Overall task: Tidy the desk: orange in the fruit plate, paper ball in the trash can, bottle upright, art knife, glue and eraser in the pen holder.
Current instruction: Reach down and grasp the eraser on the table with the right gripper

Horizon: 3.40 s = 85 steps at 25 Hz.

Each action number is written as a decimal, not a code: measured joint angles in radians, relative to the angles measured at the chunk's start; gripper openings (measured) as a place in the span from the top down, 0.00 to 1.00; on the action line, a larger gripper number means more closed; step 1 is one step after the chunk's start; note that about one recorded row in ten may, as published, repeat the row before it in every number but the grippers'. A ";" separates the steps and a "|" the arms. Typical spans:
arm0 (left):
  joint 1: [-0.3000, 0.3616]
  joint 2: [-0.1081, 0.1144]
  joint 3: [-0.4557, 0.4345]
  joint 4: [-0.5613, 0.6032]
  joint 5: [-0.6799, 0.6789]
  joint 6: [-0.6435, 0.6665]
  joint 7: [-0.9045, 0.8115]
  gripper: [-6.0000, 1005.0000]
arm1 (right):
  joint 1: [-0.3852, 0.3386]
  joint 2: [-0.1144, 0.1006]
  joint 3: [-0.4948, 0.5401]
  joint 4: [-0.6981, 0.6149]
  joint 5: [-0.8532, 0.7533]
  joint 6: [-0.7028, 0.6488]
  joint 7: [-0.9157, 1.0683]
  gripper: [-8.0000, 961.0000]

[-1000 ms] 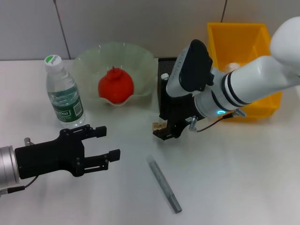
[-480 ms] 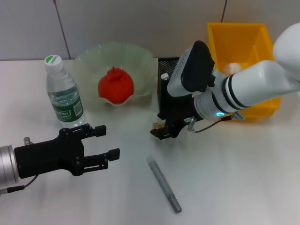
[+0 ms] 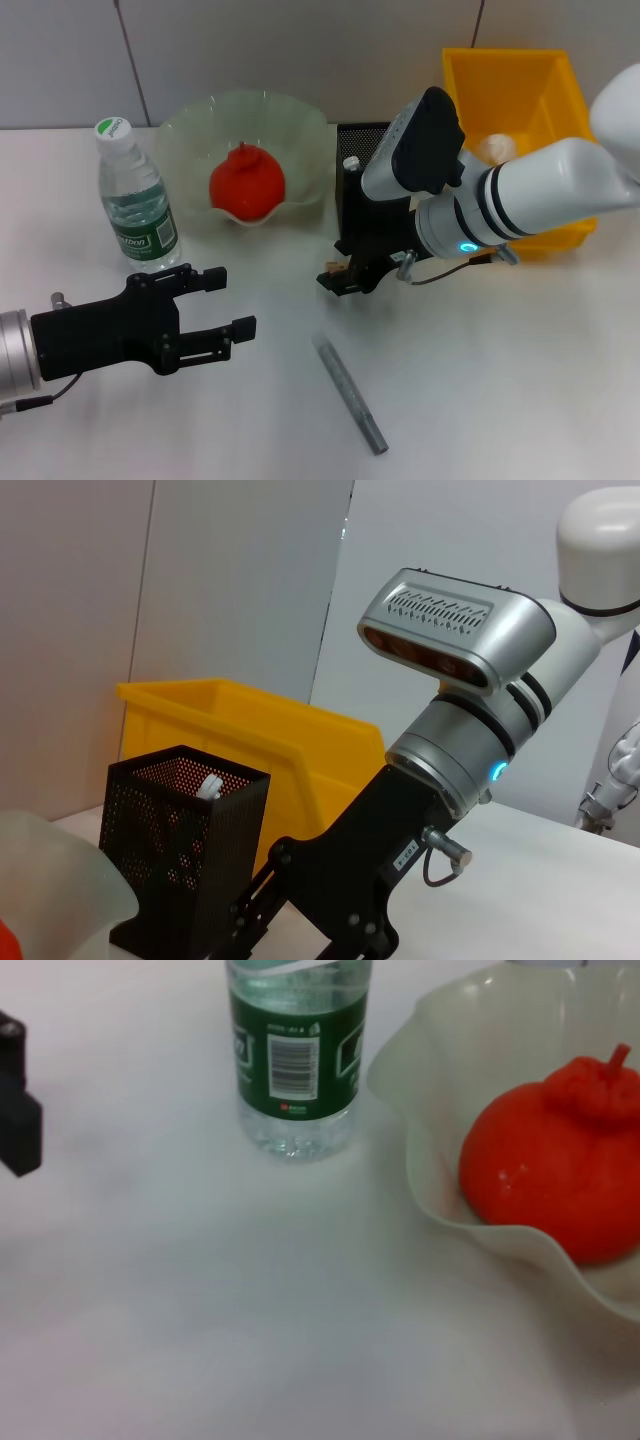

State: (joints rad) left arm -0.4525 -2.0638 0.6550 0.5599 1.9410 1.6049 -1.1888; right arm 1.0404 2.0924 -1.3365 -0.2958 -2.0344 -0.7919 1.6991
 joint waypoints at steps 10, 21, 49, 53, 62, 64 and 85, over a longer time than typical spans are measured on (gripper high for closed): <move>0.000 -0.001 0.000 0.000 -0.002 -0.001 -0.001 0.21 | -0.005 0.000 0.008 0.007 0.006 0.010 0.010 0.46; 0.000 -0.001 0.000 0.000 -0.002 -0.002 0.002 0.21 | -0.005 0.000 -0.001 0.011 0.007 0.010 0.014 0.48; 0.000 0.001 0.000 0.000 -0.011 0.001 0.006 0.21 | -0.008 0.000 0.004 0.010 0.006 0.010 0.018 0.55; 0.000 0.001 0.000 0.000 -0.011 0.001 0.006 0.21 | -0.008 0.000 0.003 0.012 0.006 0.010 0.018 0.56; 0.000 0.001 0.000 0.000 -0.011 0.002 0.006 0.21 | -0.008 0.000 0.002 0.012 0.006 0.010 0.019 0.60; 0.000 0.001 0.000 0.000 -0.012 0.003 0.006 0.21 | -0.008 0.000 0.001 0.012 0.006 0.010 0.024 0.60; 0.000 0.001 0.000 0.000 -0.015 0.004 0.002 0.21 | -0.005 0.000 -0.001 0.012 0.000 0.008 0.042 0.68</move>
State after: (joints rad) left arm -0.4525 -2.0632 0.6550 0.5599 1.9265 1.6093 -1.1873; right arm 1.0358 2.0923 -1.3377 -0.2837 -2.0344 -0.7843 1.7412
